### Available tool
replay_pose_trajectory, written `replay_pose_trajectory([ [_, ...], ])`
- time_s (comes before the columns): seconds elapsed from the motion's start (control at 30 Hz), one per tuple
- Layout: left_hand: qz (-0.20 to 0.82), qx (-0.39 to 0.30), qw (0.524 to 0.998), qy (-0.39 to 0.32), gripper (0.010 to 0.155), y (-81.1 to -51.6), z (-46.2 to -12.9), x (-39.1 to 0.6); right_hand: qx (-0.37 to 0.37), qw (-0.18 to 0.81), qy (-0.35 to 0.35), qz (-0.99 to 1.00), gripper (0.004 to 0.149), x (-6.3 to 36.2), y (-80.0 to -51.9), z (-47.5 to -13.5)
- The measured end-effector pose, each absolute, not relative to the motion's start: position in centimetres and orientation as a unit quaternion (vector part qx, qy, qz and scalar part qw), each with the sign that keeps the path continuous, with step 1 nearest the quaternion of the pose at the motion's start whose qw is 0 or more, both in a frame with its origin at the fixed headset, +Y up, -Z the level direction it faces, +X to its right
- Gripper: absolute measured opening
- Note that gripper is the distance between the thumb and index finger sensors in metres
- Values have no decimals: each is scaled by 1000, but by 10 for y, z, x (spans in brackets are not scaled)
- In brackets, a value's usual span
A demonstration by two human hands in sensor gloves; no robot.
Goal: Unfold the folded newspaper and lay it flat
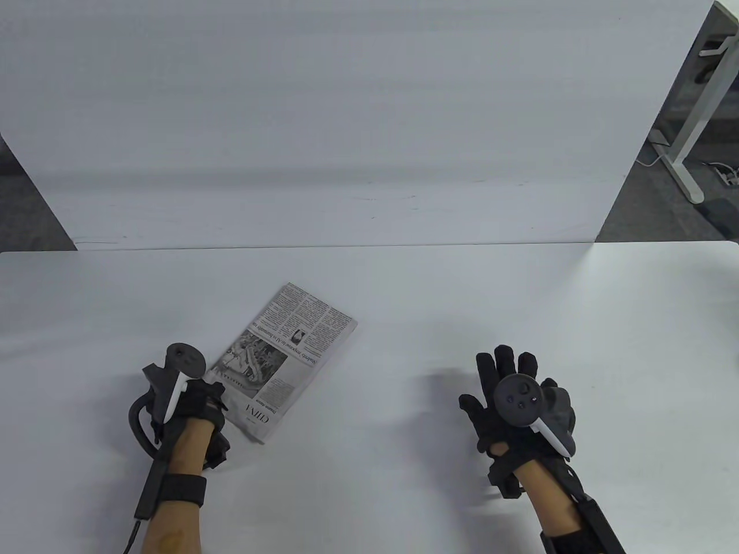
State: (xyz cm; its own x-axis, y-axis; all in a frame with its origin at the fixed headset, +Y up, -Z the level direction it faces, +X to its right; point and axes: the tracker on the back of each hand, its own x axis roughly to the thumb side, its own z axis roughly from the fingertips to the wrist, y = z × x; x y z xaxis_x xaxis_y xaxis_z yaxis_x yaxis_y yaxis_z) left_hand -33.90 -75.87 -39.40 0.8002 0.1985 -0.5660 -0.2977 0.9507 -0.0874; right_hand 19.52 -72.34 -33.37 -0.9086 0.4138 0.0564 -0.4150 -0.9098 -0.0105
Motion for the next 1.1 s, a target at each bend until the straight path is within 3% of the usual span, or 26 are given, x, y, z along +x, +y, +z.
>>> replay_pose_trajectory([
  [0.17, 128, -77, 945, 289, 59, -757, -394, -340, 32, 212, -7, 977, 80, 192, -724, -333],
  [0.27, 117, -62, 947, 293, 42, -757, -394, -339, 34, 215, -1, 976, 79, 190, -725, -333],
  [0.4, 154, -50, 944, 287, 40, -750, -390, -339, 33, 220, 5, 975, 78, 191, -725, -333],
  [0.7, 181, 121, 959, 180, 39, -688, -359, -291, 21, 261, 15, 965, 78, 199, -727, -333],
  [0.8, 242, 151, 947, 148, 39, -682, -347, -275, 12, 290, 23, 957, 79, 201, -729, -333],
  [0.97, 437, 164, 879, 95, 39, -692, -343, -255, 3, 373, 37, 927, 85, 206, -731, -332],
  [1.1, 488, 172, 855, 47, 39, -693, -341, -239, 8, 477, 60, 877, 92, 205, -730, -331],
])
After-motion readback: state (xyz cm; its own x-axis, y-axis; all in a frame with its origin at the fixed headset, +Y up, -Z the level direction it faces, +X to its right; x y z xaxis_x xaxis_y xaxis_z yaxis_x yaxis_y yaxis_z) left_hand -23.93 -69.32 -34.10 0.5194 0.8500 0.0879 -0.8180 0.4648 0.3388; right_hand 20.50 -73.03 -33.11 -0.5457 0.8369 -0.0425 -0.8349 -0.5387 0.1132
